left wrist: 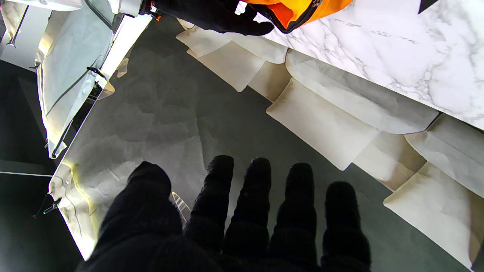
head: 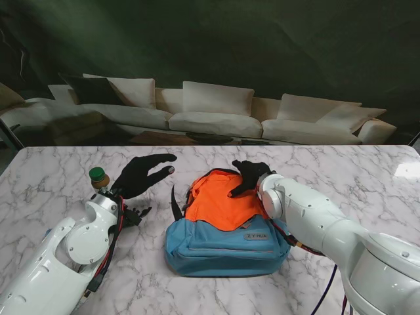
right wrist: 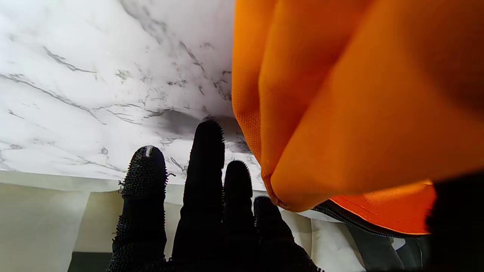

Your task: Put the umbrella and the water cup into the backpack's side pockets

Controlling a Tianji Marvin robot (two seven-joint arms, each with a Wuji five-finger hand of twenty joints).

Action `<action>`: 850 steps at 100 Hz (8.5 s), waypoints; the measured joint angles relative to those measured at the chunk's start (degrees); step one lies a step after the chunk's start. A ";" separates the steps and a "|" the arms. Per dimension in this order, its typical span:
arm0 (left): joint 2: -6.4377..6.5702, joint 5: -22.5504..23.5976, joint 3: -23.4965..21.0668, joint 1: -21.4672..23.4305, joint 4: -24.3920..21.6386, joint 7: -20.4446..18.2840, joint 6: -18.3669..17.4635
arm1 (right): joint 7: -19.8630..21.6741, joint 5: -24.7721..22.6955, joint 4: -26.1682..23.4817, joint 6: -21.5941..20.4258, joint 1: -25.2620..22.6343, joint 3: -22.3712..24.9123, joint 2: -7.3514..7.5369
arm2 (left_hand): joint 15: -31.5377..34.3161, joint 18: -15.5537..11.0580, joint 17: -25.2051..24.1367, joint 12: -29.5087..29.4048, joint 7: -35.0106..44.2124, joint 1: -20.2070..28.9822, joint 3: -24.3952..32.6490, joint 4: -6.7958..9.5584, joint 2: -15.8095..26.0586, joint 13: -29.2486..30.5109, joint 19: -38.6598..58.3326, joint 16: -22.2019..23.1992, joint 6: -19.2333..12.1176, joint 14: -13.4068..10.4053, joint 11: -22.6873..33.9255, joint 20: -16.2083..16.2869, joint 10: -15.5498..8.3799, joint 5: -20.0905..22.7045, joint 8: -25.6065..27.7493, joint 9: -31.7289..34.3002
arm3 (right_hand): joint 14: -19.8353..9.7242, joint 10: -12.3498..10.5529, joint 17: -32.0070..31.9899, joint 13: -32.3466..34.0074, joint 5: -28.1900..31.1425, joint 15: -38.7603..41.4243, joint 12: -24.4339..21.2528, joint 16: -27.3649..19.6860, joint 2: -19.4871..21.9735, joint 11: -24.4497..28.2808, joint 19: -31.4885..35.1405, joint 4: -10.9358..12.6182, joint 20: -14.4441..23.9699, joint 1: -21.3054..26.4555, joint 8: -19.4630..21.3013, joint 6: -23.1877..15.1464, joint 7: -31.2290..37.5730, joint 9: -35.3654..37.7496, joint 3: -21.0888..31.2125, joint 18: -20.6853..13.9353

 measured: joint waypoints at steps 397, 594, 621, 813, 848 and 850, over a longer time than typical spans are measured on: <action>0.92 -6.68 14.94 -17.12 4.76 -8.86 3.11 | -23.97 -26.16 -56.00 -23.11 -38.70 47.23 11.53 | 3.68 -5.83 19.23 -8.09 -8.24 -2.50 0.12 -2.25 -25.78 17.84 11.95 -6.72 11.83 -3.13 1.46 -5.41 2.25 -13.41 -9.33 4.79 | -1.01 -8.33 18.39 32.03 36.56 27.27 22.08 7.92 -2.00 17.88 11.36 -11.87 -4.47 19.70 2.06 -23.83 54.14 49.78 16.03 -1.39; 1.60 14.50 0.50 -6.30 -4.21 -7.76 -14.49 | -11.83 -27.83 -69.15 -16.98 -46.22 52.54 12.58 | 8.65 -2.29 10.87 -1.91 2.34 -1.98 -1.72 -1.61 -12.31 11.64 15.81 4.26 -3.52 -1.19 2.32 -0.03 -1.34 0.02 -1.31 3.44 | 3.53 -3.04 33.44 30.37 37.10 19.12 8.68 4.20 -6.41 2.20 19.50 -10.70 -4.64 23.18 -10.52 -19.75 44.09 46.81 14.69 -3.24; 4.07 15.82 -7.69 -2.22 -5.54 -15.17 -17.77 | -11.49 -27.85 -68.91 -16.67 -45.83 52.42 12.82 | 27.11 -2.46 18.20 14.79 24.62 -1.89 -0.76 -1.61 -9.34 17.71 34.26 24.91 -3.38 -1.18 15.49 14.03 -2.30 7.86 14.54 12.38 | 3.52 -3.04 33.44 30.37 37.10 19.24 8.96 4.20 -6.38 2.17 19.50 -10.71 -4.66 23.18 -9.90 -19.75 44.08 46.82 14.69 -3.25; 5.44 13.35 -3.60 -3.52 -3.57 -18.46 -16.35 | -9.51 -26.65 -68.15 -16.61 -44.46 50.74 12.82 | -3.14 -2.40 -0.85 -4.69 -2.03 -5.28 -0.76 -1.61 -4.98 -2.99 -5.72 -1.34 -5.04 -1.99 -6.16 -3.56 -2.02 -1.72 -0.94 -8.19 | 3.21 -3.24 32.89 30.37 36.75 18.64 10.07 5.09 -5.10 2.13 19.01 -10.71 -4.67 23.29 -8.36 -19.75 43.43 46.81 13.65 -3.43; 3.78 16.77 -19.95 4.75 -10.39 -10.38 -21.02 | -8.69 -26.53 -68.23 -16.37 -44.35 50.66 12.87 | -6.58 -6.60 -1.63 -11.03 -11.00 -8.32 -0.88 -1.61 -3.64 -10.25 -10.76 -9.15 -0.96 -0.52 -10.28 -8.57 0.08 -13.36 -7.61 -17.31 | 3.20 -3.24 32.59 30.37 36.48 18.63 10.07 5.09 -4.61 2.13 18.89 -10.71 -4.67 23.29 -8.31 -19.75 43.43 46.80 13.62 -3.44; 3.71 17.05 -20.76 5.03 -10.39 -9.73 -21.03 | -8.64 -26.52 -68.23 -16.33 -44.29 50.59 12.89 | -6.64 -6.60 -1.63 -11.12 -11.01 -8.33 -0.88 -1.61 -3.64 -10.25 -10.99 -9.38 -0.95 -0.40 -10.28 -8.58 0.08 -13.36 -7.86 -17.31 | 3.19 -3.24 32.59 30.37 36.48 18.63 10.07 5.09 -4.61 2.13 18.89 -10.71 -4.67 23.29 -8.30 -19.75 43.43 46.80 13.62 -3.44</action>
